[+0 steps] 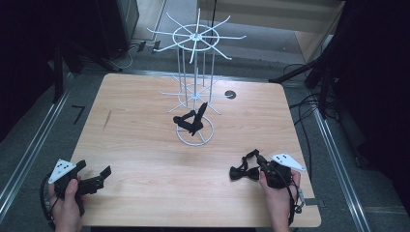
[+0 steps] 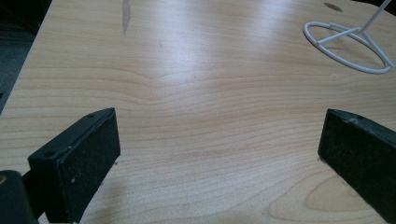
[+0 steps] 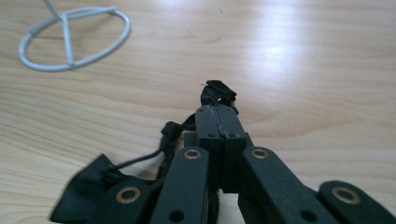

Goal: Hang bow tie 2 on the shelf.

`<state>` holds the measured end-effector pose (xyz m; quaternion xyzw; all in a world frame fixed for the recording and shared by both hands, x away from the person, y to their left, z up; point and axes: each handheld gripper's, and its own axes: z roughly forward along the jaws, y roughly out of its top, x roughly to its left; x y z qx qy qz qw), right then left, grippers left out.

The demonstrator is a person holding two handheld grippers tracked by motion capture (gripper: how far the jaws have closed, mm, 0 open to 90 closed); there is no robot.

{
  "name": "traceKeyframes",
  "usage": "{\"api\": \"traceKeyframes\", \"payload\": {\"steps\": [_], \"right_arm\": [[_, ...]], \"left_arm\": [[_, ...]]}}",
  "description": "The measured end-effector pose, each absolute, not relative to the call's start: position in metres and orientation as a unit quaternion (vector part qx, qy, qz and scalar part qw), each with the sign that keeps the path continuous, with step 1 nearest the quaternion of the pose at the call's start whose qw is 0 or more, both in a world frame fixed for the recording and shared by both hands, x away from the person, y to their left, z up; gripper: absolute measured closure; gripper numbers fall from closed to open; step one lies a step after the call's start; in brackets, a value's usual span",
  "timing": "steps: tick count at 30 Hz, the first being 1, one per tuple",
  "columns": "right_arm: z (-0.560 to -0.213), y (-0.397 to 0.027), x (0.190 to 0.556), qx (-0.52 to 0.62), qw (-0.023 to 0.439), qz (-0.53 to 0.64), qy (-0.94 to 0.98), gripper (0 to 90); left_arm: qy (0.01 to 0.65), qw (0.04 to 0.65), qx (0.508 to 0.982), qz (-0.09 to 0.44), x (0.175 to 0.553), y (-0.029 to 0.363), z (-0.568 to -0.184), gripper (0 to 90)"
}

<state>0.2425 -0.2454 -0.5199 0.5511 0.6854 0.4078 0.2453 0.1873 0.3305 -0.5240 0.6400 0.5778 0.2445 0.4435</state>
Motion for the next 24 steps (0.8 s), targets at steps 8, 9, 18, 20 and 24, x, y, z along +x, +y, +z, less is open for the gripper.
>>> {"api": "traceKeyframes", "payload": {"steps": [8,9,18,20,24], "right_arm": [[-0.494,-0.238,0.230,0.510,0.276,0.450,0.679,90.0],[-0.490,-0.238,0.227,0.505,0.280,0.455,0.678,90.0],[-0.472,-0.225,0.218,0.469,0.296,0.478,0.681,90.0],[-0.469,-0.220,0.217,0.460,0.298,0.481,0.684,90.0],[-0.464,-0.211,0.216,0.445,0.298,0.485,0.691,90.0]], "left_arm": [[0.578,0.442,0.641,0.246,0.187,0.330,-0.524,0.0],[0.577,0.442,0.642,0.245,0.187,0.330,-0.524,0.0],[0.576,0.442,0.642,0.247,0.187,0.330,-0.524,0.0],[0.577,0.443,0.641,0.246,0.187,0.330,-0.524,0.0],[0.577,0.441,0.642,0.246,0.187,0.330,-0.524,0.0]]}}
